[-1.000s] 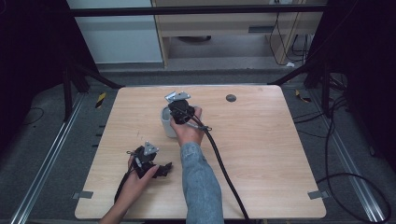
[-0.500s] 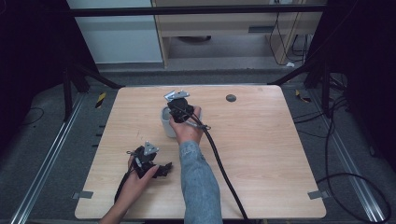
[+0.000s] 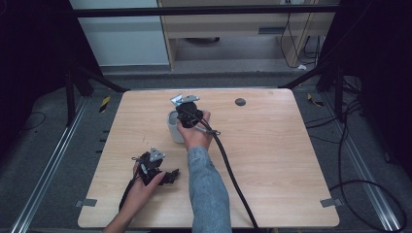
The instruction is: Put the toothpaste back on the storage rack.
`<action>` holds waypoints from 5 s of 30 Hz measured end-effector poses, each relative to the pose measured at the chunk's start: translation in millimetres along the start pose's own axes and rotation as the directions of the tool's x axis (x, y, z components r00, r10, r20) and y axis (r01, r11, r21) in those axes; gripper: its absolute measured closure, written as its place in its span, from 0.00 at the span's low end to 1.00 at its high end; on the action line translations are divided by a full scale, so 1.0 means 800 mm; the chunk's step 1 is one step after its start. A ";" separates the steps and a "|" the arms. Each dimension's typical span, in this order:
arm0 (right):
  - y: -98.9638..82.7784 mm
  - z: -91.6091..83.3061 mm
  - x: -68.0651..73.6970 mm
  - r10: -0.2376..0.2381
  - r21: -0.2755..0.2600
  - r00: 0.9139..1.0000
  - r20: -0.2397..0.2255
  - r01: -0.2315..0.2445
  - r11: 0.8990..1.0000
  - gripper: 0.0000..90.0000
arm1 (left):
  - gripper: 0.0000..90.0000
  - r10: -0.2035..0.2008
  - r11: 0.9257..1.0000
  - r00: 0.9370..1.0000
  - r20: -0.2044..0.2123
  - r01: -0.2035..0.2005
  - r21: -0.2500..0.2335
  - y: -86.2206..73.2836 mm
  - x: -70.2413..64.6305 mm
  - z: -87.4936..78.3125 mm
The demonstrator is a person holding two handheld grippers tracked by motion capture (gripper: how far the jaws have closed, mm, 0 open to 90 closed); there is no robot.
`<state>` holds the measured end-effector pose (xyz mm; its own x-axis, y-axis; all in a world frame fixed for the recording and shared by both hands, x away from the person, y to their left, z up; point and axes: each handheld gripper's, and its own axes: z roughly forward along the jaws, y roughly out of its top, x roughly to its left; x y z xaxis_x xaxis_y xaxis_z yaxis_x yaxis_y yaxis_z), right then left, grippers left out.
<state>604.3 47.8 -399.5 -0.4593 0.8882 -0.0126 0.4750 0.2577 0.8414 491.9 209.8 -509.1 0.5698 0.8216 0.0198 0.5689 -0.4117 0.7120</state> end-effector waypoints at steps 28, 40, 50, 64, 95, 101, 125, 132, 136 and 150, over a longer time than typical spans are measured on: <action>0.008 -0.037 -0.006 -0.022 -0.005 0.999 -0.048 0.022 1.000 0.67 | 0.00 0.001 1.000 1.000 0.001 -0.001 0.002 0.001 0.000 0.001; 0.009 -0.062 -0.015 -0.037 -0.001 0.997 -0.061 0.037 0.999 0.35 | 0.00 0.000 1.000 1.000 0.000 0.000 0.002 0.001 0.000 0.001; 0.002 -0.066 -0.024 -0.105 0.085 0.994 -0.016 0.106 0.991 0.17 | 0.00 0.001 1.000 1.000 0.001 -0.001 0.001 0.002 0.000 0.001; -0.035 -0.108 -0.072 -0.040 0.059 0.998 0.043 0.037 0.998 0.09 | 0.00 0.001 1.000 1.000 0.001 -0.001 -0.002 0.002 0.000 0.002; -0.143 -0.136 -0.181 0.059 0.133 0.961 0.271 -0.098 0.986 0.08 | 0.00 0.005 1.000 1.000 0.005 -0.005 0.002 0.002 -0.001 0.002; -0.161 -0.141 -0.194 0.076 0.144 0.957 0.281 -0.120 0.982 0.08 | 0.00 0.006 1.000 1.000 0.005 -0.006 0.003 0.002 -0.001 0.002; -0.223 -0.137 -0.219 0.189 0.124 0.935 0.300 -0.235 0.964 0.09 | 0.00 0.005 1.000 1.000 0.004 -0.005 0.003 0.002 -0.001 0.002; -0.227 -0.128 -0.222 0.231 0.102 0.928 0.294 -0.271 0.957 0.09 | 0.00 0.005 1.000 1.000 0.004 -0.005 0.002 0.002 -0.001 0.002; -0.229 -0.123 -0.222 0.241 0.098 0.926 0.291 -0.280 0.955 0.09 | 0.00 0.003 1.000 1.000 0.004 -0.003 0.001 0.002 -0.001 0.002; -0.232 -0.101 -0.222 0.270 0.090 0.917 0.295 -0.307 0.947 0.10 | 0.00 0.005 1.000 1.000 0.004 -0.005 0.002 0.002 -0.001 0.002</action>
<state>537.2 -188.4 -510.2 -0.0718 0.9959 0.0559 0.6588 0.0053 0.7523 493.3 208.2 -509.0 0.5750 0.8179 0.0201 0.5675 -0.4164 0.7103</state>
